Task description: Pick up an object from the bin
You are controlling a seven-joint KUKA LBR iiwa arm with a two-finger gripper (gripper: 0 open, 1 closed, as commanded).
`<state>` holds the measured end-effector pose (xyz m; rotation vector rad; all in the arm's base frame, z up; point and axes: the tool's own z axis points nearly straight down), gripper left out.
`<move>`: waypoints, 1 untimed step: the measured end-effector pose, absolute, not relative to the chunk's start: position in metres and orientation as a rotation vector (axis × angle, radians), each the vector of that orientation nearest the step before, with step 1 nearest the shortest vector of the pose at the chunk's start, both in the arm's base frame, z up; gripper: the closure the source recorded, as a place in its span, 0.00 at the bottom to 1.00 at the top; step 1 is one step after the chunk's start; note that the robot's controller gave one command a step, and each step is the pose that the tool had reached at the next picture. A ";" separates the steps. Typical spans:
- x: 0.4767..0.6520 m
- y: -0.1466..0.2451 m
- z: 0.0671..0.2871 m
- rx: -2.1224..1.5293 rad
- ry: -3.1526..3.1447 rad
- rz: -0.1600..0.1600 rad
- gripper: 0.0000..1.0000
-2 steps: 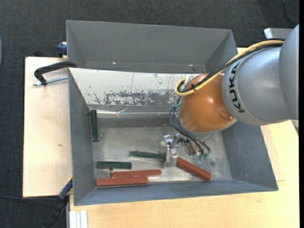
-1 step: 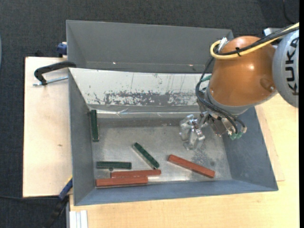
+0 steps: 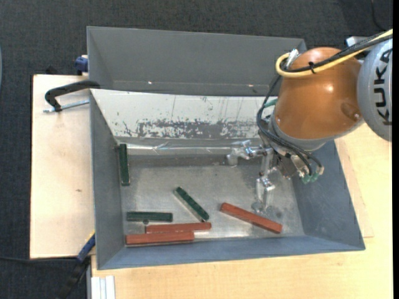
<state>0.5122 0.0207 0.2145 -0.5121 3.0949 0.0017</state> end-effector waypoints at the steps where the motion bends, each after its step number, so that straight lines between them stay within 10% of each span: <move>1: 0.512 0.021 0.214 -0.512 3.095 0.002 0.00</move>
Offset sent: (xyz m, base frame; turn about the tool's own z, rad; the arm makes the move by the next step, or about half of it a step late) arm -0.0181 -0.0235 -0.1400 -0.0703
